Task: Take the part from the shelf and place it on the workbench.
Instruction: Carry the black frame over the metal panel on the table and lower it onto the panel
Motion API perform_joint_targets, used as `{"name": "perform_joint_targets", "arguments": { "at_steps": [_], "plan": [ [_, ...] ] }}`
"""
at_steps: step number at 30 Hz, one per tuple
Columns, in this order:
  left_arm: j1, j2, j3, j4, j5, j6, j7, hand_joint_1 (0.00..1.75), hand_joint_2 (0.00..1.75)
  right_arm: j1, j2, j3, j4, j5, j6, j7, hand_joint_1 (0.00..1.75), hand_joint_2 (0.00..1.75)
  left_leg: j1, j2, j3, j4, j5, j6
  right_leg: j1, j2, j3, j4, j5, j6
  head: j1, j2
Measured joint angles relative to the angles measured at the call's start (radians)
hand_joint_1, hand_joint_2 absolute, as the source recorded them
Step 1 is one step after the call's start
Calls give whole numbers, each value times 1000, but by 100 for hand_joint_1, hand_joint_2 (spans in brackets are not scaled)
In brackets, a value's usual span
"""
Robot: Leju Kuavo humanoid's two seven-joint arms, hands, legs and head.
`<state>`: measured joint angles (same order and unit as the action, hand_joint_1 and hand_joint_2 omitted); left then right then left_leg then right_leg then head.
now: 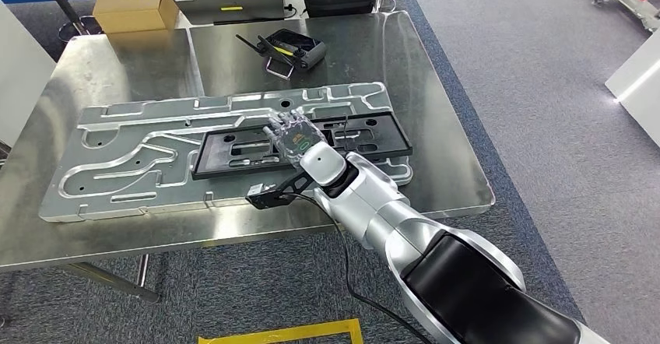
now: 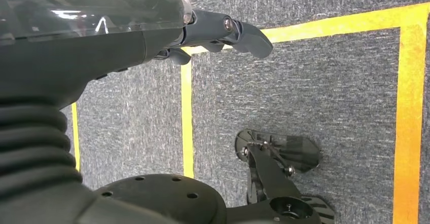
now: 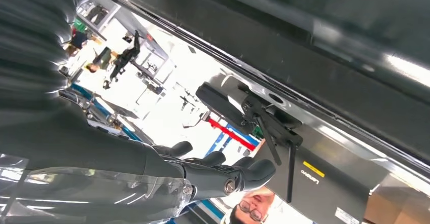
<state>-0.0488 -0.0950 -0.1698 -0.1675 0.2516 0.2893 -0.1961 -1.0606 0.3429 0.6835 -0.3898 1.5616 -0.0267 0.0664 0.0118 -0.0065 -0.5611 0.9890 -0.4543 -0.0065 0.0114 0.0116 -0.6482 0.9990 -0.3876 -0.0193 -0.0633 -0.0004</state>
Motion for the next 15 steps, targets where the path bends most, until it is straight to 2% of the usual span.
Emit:
{"name": "perform_joint_targets", "arguments": {
  "at_steps": [3, 7, 10, 15],
  "plan": [
    [0, 1, 0, 0, 3, -6, 0, 0, 0, 6, 0, -26, -6, -66, -34, -20, 0, 175, 0, 0, 0, 0, 0, 0, 0, 0, 0, 0, 0, 0, 0, 0],
    [1, 3, 2, 0, 7, -19, -6, 0, 0, 46, 1, -140, -92, -254, -80, -122, 0, 175, 0, 0, 0, 0, 0, 0, 0, 0, 0, 0, 0, 0, 0, 0],
    [1, 4, 4, 0, 8, -24, -13, 0, 0, 85, 2, -222, -212, -368, -55, -170, 0, 175, 0, 0, 0, 0, 0, 0, 0, 0, 0, 0, 0, 0, 0, 0],
    [1, 6, 6, 0, 10, -28, -36, 0, 0, 126, 5, -293, -415, -502, 27, -206, 0, 175, 0, 0, 0, 0, 0, 0, 0, 0, 0, 0, 0, 0, 0, 0]
  ]
}}
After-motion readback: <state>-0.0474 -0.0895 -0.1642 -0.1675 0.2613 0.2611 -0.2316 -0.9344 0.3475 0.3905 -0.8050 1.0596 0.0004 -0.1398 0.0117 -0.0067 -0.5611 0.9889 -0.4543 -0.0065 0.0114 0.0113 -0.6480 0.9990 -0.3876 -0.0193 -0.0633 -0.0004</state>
